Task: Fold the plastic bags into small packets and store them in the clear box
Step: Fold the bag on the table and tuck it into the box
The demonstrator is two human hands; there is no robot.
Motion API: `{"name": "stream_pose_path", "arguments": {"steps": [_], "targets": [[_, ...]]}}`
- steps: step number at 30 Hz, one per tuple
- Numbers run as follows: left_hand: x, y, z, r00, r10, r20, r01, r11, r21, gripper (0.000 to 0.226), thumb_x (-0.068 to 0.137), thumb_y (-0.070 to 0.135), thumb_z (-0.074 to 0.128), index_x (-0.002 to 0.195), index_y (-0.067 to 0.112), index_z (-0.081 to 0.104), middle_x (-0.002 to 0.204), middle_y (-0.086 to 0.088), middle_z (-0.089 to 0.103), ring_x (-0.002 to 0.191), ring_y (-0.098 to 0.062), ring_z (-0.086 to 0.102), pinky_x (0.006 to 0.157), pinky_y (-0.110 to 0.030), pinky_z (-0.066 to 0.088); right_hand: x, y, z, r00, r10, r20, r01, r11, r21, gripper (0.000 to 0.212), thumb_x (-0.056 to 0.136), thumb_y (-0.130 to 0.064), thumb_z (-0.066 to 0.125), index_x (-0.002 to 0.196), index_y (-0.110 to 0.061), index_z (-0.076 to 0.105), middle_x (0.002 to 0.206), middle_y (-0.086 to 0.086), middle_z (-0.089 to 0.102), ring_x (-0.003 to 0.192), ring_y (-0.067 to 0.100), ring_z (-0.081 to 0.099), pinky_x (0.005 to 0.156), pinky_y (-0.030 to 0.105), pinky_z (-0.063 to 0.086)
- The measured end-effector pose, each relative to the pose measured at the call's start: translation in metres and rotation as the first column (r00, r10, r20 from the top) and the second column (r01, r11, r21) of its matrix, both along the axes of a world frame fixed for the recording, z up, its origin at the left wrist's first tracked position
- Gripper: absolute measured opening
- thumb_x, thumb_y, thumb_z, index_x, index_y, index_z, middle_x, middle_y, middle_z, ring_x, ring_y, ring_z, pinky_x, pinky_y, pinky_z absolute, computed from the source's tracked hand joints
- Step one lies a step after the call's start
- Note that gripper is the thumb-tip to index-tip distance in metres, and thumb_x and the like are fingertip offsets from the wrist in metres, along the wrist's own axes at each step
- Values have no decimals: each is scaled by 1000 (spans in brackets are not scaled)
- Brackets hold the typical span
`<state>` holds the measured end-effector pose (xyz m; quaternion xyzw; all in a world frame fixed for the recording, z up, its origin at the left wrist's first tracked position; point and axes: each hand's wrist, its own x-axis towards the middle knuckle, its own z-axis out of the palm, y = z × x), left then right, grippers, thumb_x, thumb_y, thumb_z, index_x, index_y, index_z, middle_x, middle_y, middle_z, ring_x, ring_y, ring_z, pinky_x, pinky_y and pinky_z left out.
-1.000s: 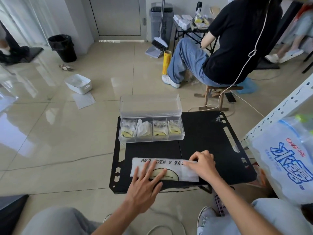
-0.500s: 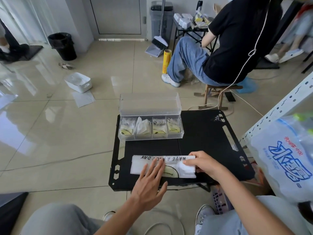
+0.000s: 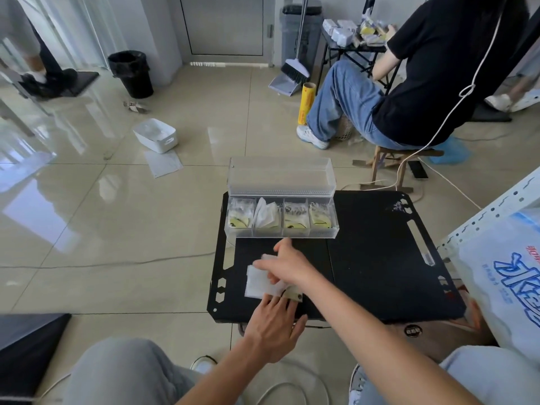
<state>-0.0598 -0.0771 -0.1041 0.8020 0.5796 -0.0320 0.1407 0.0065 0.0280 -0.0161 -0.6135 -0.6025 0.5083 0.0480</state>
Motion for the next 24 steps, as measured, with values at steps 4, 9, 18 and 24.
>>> {"name": "stream_pose_path", "arguments": {"steps": [4, 9, 18, 24], "targets": [[1, -1, -4, 1000, 11, 23, -11, 1000, 13, 62, 107, 51, 16, 146, 11, 44, 147, -11, 53, 140, -30, 43, 123, -45, 25, -13, 1, -26, 985, 116, 130, -118, 993, 3, 65, 92, -37, 52, 145, -11, 25, 114, 13, 73, 102, 28, 71, 97, 48, 55], [2, -1, -9, 998, 32, 56, -34, 999, 34, 67, 106, 53, 15, 148, 9, 43, 147, -12, 53, 140, -28, 44, 123, -44, 27, -8, 0, -34, 920, 313, 237, -344, 934, 101, 25, 96, -9, 39, 120, -19, 36, 114, 16, 66, 95, 31, 65, 84, 45, 53], [20, -25, 19, 973, 5, -232, -36, 991, -130, 73, 107, 31, 36, 161, -5, 2, 170, -26, -3, 158, -41, -5, 126, -51, -13, -32, -10, -37, 652, 454, 607, -663, 730, 167, 27, 100, -13, 58, 125, -12, 50, 124, 19, 63, 112, 40, 63, 75, 41, 38], [-9, -39, 37, 933, 334, -134, -336, 942, 11, 83, 85, 22, 41, 156, -14, 18, 161, -38, 19, 148, -47, 28, 122, -48, 29, -20, -21, -44, 790, 387, 475, -556, 779, 289, 7, 102, -22, 50, 107, -18, 53, 112, 11, 67, 102, 36, 64, 74, 41, 44]]}}
